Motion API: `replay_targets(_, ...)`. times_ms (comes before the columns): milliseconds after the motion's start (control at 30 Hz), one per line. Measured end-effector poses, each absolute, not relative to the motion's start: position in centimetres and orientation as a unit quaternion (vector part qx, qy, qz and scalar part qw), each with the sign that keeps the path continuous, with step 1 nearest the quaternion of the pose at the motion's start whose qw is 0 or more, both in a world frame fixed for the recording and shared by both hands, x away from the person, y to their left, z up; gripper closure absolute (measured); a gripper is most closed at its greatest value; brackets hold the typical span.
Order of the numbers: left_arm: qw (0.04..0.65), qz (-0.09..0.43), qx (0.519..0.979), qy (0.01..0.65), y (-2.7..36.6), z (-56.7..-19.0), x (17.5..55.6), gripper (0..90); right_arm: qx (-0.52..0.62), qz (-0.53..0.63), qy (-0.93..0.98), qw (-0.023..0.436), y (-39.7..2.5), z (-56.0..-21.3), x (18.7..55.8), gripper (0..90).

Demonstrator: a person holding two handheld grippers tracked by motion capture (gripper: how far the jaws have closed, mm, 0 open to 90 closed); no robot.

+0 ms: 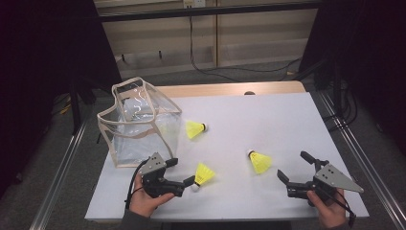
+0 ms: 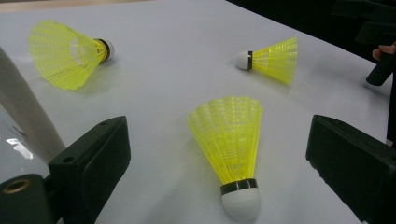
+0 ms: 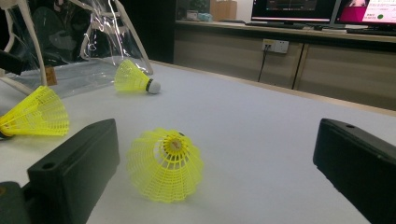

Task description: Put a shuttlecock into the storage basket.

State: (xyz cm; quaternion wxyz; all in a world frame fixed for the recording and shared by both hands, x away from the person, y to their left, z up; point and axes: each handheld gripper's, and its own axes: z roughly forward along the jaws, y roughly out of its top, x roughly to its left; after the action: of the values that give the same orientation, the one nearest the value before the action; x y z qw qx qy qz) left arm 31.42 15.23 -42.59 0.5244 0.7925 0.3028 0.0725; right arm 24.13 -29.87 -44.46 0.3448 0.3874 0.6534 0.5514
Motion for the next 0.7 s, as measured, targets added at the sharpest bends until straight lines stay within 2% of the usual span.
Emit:
replay_targets(400, 0.492, 0.047, 0.816, 0.300, 14.59, -42.79, 31.49, 18.5, 0.387, 0.550, 0.654, 0.346, -29.88, -44.47, 24.14, 0.4)
replay_targets(700, 0.483, 0.048, 0.822, 0.297, 14.40, -43.03, 31.67, 23.5, 0.387, 0.550, 0.653, 0.346, -29.86, -44.47, 24.14, 0.5)
